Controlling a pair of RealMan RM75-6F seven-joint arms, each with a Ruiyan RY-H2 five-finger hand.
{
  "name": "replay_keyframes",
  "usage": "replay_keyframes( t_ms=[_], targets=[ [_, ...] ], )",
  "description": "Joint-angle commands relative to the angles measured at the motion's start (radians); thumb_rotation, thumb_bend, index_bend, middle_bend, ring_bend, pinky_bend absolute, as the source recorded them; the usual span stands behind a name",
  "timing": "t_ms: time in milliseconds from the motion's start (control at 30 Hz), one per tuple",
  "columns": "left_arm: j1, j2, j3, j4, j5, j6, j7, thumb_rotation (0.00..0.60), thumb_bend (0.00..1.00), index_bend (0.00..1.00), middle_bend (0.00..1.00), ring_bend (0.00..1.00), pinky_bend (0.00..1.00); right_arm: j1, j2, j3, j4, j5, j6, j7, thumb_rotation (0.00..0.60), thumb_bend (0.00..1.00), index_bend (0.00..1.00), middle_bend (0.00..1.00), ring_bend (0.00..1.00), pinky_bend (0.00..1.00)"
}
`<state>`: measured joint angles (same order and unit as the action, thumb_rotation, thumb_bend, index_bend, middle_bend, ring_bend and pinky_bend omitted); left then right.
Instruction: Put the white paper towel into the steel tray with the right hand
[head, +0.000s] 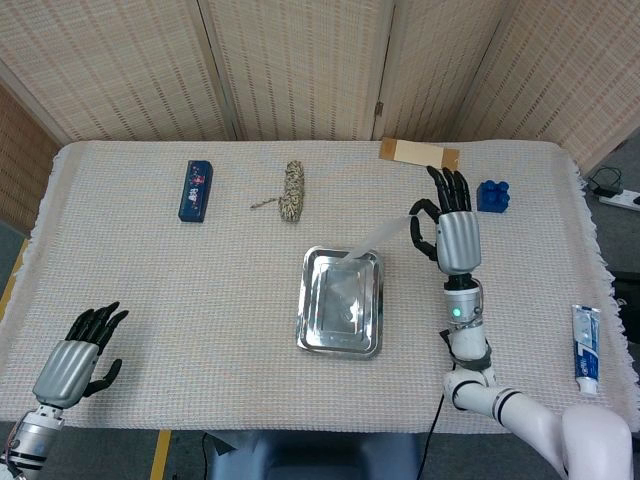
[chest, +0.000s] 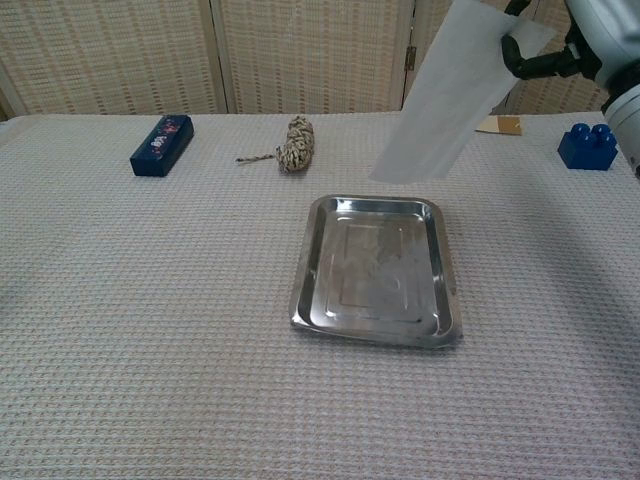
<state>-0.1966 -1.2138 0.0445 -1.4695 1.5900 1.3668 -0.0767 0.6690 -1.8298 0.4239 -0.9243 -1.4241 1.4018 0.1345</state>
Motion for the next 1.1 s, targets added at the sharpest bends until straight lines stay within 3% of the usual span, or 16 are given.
replay_keyframes(
  t_ms=[33, 233, 433, 833, 967, 1100],
  targets=[
    [0.000, 0.005, -0.001, 0.001, 0.004, 0.006, -0.009, 0.600, 0.53, 0.00, 0.00, 0.00, 0.00, -0.005, -0.023, -0.064, -0.017, -0.025, -0.011, 0.018, 0.600, 0.58, 0.62, 0.13, 0.00, 0.00],
    [0.003, 0.008, 0.010, -0.014, 0.021, 0.011, 0.011, 0.600, 0.53, 0.00, 0.00, 0.00, 0.00, -0.079, -0.079, -0.211, -0.028, -0.054, -0.026, 0.046, 0.600, 0.58, 0.62, 0.14, 0.00, 0.00],
    [0.004, 0.011, 0.016, -0.025, 0.037, 0.019, 0.015, 0.600, 0.53, 0.00, 0.00, 0.00, 0.00, -0.126, -0.133, -0.327, 0.048, -0.117, -0.009, -0.099, 0.600, 0.58, 0.63, 0.14, 0.00, 0.00],
    [0.010, 0.030, 0.027, -0.044, 0.074, 0.052, -0.017, 0.600, 0.53, 0.00, 0.00, 0.00, 0.00, -0.164, -0.219, -0.383, 0.048, -0.137, -0.031, -0.294, 0.600, 0.58, 0.62, 0.14, 0.00, 0.00],
    [0.012, 0.036, 0.029, -0.049, 0.084, 0.063, -0.025, 0.600, 0.53, 0.00, 0.00, 0.00, 0.00, -0.174, -0.237, -0.378, 0.029, -0.128, -0.039, -0.329, 0.600, 0.58, 0.62, 0.14, 0.00, 0.00],
    [0.015, 0.041, 0.030, -0.053, 0.092, 0.073, -0.033, 0.600, 0.53, 0.00, 0.00, 0.00, 0.00, -0.177, -0.237, -0.379, 0.004, -0.135, -0.038, -0.321, 0.600, 0.58, 0.53, 0.12, 0.00, 0.00]
  ],
)
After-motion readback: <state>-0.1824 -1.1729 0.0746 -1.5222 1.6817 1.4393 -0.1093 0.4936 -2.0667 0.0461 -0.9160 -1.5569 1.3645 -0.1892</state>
